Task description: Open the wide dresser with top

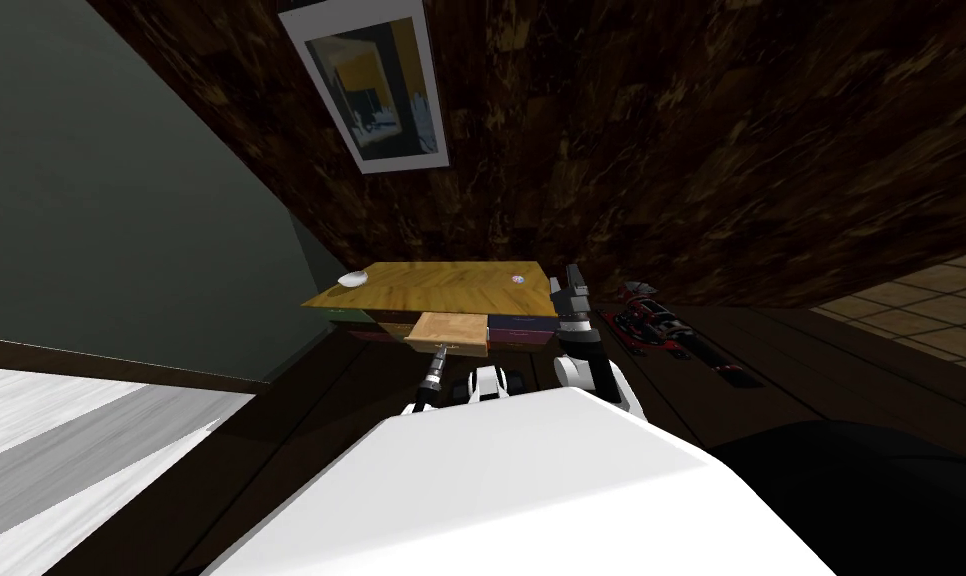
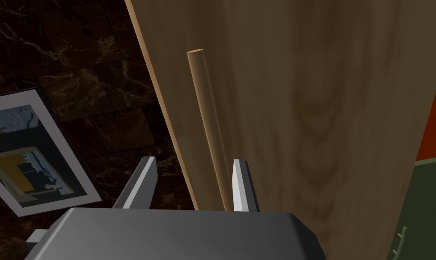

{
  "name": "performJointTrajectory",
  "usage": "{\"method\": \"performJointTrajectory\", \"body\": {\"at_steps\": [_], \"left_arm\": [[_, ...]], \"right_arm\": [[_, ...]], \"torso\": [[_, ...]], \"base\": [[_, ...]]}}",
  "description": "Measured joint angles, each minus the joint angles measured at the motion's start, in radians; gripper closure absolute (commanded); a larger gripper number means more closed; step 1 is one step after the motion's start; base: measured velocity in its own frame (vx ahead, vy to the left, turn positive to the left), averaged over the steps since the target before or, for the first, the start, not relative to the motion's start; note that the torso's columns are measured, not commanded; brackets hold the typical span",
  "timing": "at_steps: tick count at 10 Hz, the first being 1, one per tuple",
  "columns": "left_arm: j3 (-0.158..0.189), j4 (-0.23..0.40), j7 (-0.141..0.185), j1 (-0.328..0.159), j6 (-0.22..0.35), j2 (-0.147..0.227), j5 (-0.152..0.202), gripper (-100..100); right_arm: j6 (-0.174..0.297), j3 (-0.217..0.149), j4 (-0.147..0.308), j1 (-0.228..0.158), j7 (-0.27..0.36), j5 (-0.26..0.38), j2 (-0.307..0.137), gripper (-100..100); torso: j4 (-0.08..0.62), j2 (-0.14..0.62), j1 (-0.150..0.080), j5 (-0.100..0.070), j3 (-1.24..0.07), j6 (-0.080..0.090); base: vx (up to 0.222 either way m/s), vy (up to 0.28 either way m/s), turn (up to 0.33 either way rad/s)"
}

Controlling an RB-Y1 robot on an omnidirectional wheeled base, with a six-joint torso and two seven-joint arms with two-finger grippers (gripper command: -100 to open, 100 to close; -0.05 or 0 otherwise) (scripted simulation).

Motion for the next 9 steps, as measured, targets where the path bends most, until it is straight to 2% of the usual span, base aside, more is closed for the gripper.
{"method": "performJointTrajectory", "body": {"at_steps": [3,4,5,6,9], "left_arm": [[-0.006,0.002,0.007,0.017,-0.003,0.009,-0.003,100],[-0.011,-0.027,0.014,0.036,0.003,0.017,-0.005,100],[-0.009,-0.018,0.013,0.028,-0.005,0.015,-0.005,-100],[-0.009,-0.045,0.025,0.019,0.019,0.027,-0.003,-100],[-0.005,-0.038,0.051,-0.032,0.07,0.041,0.003,-100]], "right_arm": [[0.0,0.0,0.0,0.0,0.0,0.0,0.0,0],[0.0,0.0,0.0,0.0,0.0,0.0,0.0,0],[0.0,0.0,0.0,0.0,0.0,0.0,0.0,0],[0.0,0.0,0.0,0.0,0.0,0.0,0.0,0],[0.0,0.0,0.0,0.0,0.0,0.0,0.0,0]], "torso": [[0.002,0.011,0.003,0.001,0.006,-0.001],[0.003,0.008,0.001,-0.001,0.005,-0.001],[0.001,0.005,-0.001,0.0,0.003,0.0],[-0.004,-0.001,0.0,0.002,0.001,0.001],[-0.01,-0.01,0.007,0.006,-0.004,0.0]], "base": [[-0.135,0.018,0.034],[-0.142,-0.004,0.042],[-0.137,-0.02,-0.014],[-0.087,-0.018,-0.031],[-0.067,-0.015,-0.015]]}}
